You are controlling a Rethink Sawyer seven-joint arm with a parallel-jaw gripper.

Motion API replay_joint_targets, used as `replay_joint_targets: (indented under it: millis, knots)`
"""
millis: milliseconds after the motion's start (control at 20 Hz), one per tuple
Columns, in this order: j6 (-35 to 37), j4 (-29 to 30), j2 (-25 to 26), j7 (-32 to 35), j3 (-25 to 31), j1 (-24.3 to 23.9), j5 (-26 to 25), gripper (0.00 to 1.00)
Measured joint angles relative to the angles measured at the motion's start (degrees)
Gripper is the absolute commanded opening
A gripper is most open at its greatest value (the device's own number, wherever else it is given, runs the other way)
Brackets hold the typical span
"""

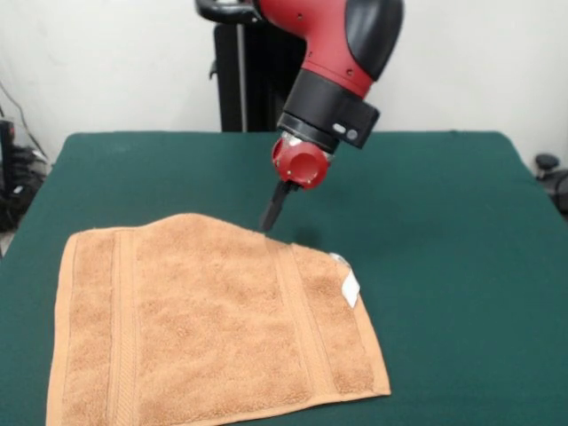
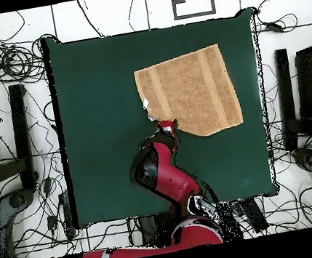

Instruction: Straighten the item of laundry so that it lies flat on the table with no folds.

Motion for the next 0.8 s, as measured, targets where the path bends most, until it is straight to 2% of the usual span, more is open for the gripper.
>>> replay_joint_targets:
  millis: [100,150,250,350,650,800]
  knots:
    - [0.63,-0.58,-0.04,-0.63,-0.86,0.01,-4.05,0.00]
    - [1.62,-1.29,-0.09,-1.52,-1.95,0.05,-8.86,0.00]
    - [2.89,-1.99,-0.11,-2.26,-3.03,0.18,-13.40,0.00]
    - [5.39,-3.15,-0.12,-3.55,-4.94,0.55,-20.00,0.00]
    - [11.06,-5.60,-0.11,-3.81,-8.42,1.41,-28.89,0.00]
    - [12.71,-6.68,-0.08,-3.81,-9.63,1.84,-31.28,0.00]
